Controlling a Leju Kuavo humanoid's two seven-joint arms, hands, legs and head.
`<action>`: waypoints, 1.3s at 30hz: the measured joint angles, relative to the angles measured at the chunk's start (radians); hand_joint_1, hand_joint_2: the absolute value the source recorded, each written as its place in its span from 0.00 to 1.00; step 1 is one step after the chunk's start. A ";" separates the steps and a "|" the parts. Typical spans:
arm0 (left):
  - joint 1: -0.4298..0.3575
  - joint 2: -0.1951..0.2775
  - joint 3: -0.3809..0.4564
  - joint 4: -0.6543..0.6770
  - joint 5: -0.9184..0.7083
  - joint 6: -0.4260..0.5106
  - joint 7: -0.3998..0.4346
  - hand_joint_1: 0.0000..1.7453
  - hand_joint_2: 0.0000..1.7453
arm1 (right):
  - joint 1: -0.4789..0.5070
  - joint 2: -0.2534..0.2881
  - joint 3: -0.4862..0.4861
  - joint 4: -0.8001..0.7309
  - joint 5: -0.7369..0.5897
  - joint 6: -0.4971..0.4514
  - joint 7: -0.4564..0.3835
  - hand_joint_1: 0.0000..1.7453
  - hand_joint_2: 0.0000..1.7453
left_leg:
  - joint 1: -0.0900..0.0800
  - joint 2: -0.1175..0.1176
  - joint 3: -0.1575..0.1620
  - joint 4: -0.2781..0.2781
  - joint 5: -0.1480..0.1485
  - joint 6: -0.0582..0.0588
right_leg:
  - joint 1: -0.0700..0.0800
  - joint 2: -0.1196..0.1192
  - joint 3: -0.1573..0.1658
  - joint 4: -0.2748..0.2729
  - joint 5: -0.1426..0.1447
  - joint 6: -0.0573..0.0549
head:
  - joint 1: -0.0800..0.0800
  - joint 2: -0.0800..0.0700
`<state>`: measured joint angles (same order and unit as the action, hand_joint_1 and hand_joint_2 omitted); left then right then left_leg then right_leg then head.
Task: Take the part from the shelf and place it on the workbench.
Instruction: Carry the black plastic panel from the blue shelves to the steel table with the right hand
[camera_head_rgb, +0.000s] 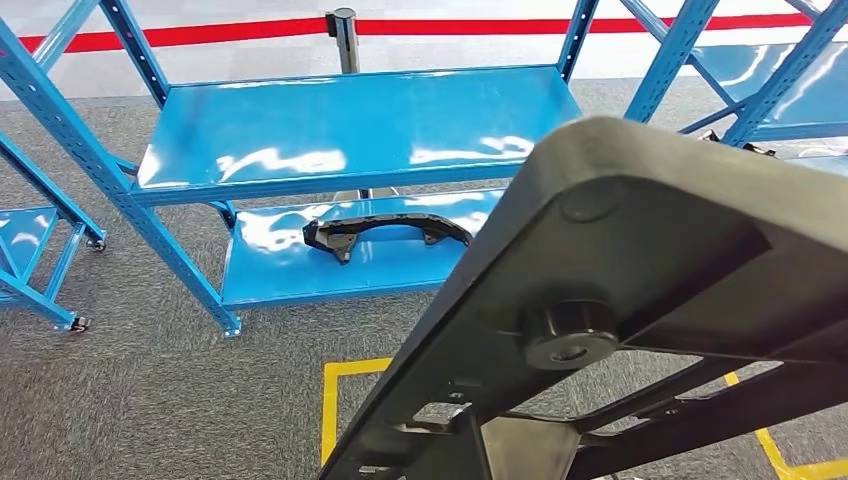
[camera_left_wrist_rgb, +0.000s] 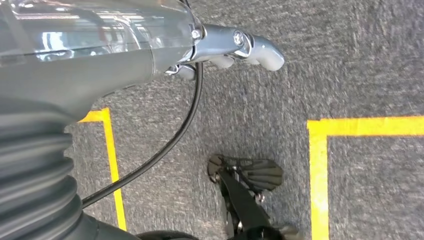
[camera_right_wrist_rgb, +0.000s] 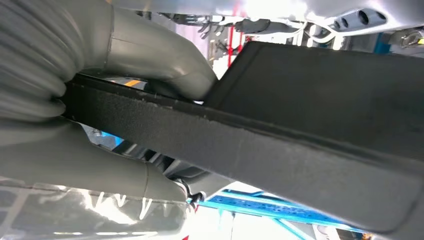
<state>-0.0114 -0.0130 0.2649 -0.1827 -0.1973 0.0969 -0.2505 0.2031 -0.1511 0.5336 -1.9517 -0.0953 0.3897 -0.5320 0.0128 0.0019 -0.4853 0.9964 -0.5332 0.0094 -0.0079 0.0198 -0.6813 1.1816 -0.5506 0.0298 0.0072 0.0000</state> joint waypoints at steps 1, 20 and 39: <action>0.001 0.000 0.001 0.000 0.000 0.000 0.000 0.00 1.00 | 0.001 0.000 -0.001 0.000 0.001 -0.001 0.001 1.00 1.00 | -0.002 0.011 -0.006 0.001 0.003 0.002 | 0.000 -0.002 -0.026 0.067 -0.030 0.001 | 0.000 0.000; -0.002 -0.009 0.008 -0.001 -0.009 -0.003 0.002 0.00 1.00 | 0.019 0.002 -0.019 -0.010 0.032 -0.029 0.032 1.00 1.00 | -0.004 0.003 -0.137 0.278 -0.102 -0.039 | 0.004 -0.003 0.135 -0.180 0.057 -0.043 | -0.004 0.000; -0.020 -0.058 0.012 -0.002 -0.027 -0.006 0.017 0.00 1.00 | -0.013 -0.032 -0.081 0.004 0.012 -0.032 0.096 1.00 1.00 | 0.001 0.055 -0.056 0.037 0.011 -0.017 | 0.003 -0.050 0.088 -0.122 0.059 0.000 | 0.000 0.000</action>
<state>-0.0315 -0.0713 0.2766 -0.1843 -0.2247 0.0913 -0.2338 0.1904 -0.1830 0.4523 -1.9474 -0.0835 0.3581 -0.4364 0.0136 0.0570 -0.5416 1.0334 -0.5218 -0.0075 -0.0046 -0.0297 -0.5930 1.0598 -0.4915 0.0294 0.0074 0.0000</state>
